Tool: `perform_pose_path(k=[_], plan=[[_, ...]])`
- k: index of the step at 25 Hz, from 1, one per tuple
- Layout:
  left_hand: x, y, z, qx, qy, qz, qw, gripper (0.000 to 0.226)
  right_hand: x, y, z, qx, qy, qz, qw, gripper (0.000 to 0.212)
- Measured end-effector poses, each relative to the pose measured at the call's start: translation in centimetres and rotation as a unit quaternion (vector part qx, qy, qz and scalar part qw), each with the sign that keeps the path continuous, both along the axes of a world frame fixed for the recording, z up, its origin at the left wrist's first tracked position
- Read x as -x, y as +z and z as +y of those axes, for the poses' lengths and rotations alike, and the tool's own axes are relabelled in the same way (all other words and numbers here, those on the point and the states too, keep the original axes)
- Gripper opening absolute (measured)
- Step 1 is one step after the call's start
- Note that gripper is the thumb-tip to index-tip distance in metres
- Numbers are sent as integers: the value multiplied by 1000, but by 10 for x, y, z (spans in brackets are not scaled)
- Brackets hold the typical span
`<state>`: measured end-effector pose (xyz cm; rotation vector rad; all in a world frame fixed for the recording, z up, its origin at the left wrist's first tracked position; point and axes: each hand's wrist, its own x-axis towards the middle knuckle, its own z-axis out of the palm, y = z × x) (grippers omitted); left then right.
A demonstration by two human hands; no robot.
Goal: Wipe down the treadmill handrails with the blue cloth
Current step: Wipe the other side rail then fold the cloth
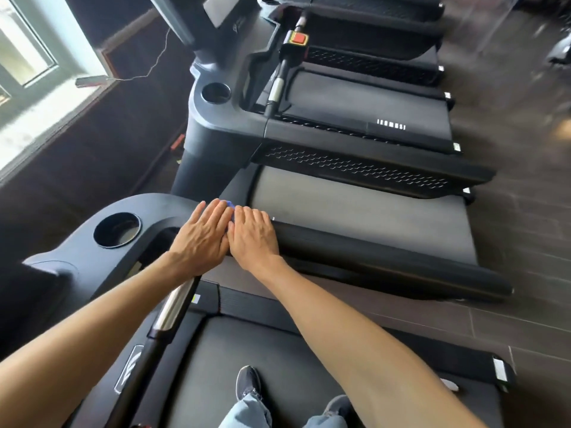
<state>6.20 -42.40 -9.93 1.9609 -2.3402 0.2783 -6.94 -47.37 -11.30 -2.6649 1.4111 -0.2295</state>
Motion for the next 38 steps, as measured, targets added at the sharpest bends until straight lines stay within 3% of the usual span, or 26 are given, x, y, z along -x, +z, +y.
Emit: perform_pose_path(k=[6,17,23,30,38], plan=[[103,-6,-15,-10,-27,44,999,40,110,2,-1,20,-25,-31,999,43],[382,-13,-56,-39,-153,15,987,51,394,-2,-8,63,-153,-13,986,42],[466,-13,-69,-33,-191,27,981,50,475,-11,-8,87,-216,9,972,46],[427,-21,-67,-32,-203,40,978,55,438,-12,-5,72,-245,25,967,53],[213,-30,-38,-8,-133,51,990,54,232,-5,4,59,-141,5,988,46]])
